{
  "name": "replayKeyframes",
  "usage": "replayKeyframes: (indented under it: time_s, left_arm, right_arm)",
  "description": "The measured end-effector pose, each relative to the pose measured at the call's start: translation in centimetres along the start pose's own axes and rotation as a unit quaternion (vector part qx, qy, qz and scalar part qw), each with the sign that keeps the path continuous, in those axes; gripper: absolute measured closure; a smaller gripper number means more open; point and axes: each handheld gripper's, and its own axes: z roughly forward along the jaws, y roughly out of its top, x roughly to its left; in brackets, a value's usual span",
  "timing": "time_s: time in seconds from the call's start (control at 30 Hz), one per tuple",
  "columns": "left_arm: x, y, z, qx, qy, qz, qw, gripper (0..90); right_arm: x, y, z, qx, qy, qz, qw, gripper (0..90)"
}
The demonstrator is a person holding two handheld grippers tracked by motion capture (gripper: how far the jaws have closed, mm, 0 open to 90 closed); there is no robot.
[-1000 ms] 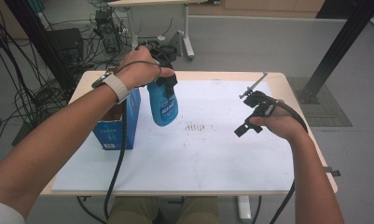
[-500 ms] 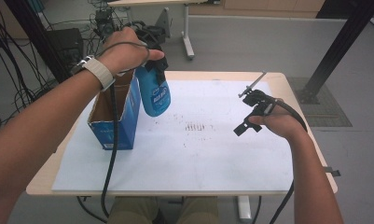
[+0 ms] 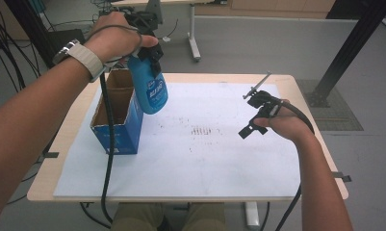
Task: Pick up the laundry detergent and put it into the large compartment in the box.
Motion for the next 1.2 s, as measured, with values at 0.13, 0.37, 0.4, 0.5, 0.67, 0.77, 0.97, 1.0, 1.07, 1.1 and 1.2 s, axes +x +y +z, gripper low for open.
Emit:
replayKeyframes:
  time_s: [0.13,0.37,0.4,0.5,0.67,0.77,0.97,1.0,1.07,1.1,1.2]
  left_arm:
    - [0.6,-0.3,-0.7,0.002,0.004,-0.018,0.9998,38.5]
    - [2.0,-0.5,-1.9,0.010,0.007,-0.049,0.9987,38.5]
    - [2.1,-0.6,-2.1,0.010,0.009,-0.053,0.9985,38.5]
    - [2.4,-0.8,-2.6,0.007,0.013,-0.064,0.9978,38.5]
    - [3.1,-1.1,-3.5,0.004,0.012,-0.084,0.9963,38.5]
    - [3.5,-1.3,-3.8,0.003,0.010,-0.098,0.9952,38.5]
    - [4.7,-1.8,-4.2,-0.001,0.007,-0.119,0.9928,38.5]
    - [4.7,-1.8,-4.2,-0.001,0.009,-0.122,0.9925,38.5]
    - [5.1,-1.9,-4.2,0.001,0.010,-0.128,0.9917,38.5]
    - [5.3,-2.0,-4.2,0.001,0.011,-0.132,0.9911,38.5]
    - [6.1,-2.2,-4.3,0.003,0.010,-0.142,0.9899,38.5]
  right_arm:
    - [0.1,0.2,-0.1,0.000,0.000,-0.003,1.0000,8.4]
    - [0.3,0.4,-0.2,0.000,-0.001,-0.006,1.0000,8.4]
    - [0.3,0.4,-0.2,0.000,-0.001,-0.006,1.0000,8.4]
    - [0.2,0.5,-0.1,0.001,-0.001,-0.005,1.0000,8.4]
    - [0.1,0.6,0.1,0.000,0.001,-0.006,1.0000,8.4]
    - [0.1,0.7,0.1,-0.001,0.002,-0.006,1.0000,8.4]
    - [0.1,0.7,0.2,-0.001,0.003,-0.006,1.0000,8.3]
    - [0.0,0.7,0.2,-0.001,0.003,-0.006,1.0000,8.4]
    - [0.0,0.7,0.2,-0.002,0.003,-0.007,1.0000,8.3]
    - [0.0,0.7,0.3,-0.001,0.004,-0.006,1.0000,8.4]
    - [-0.1,0.6,0.3,-0.001,0.005,-0.006,1.0000,8.3]
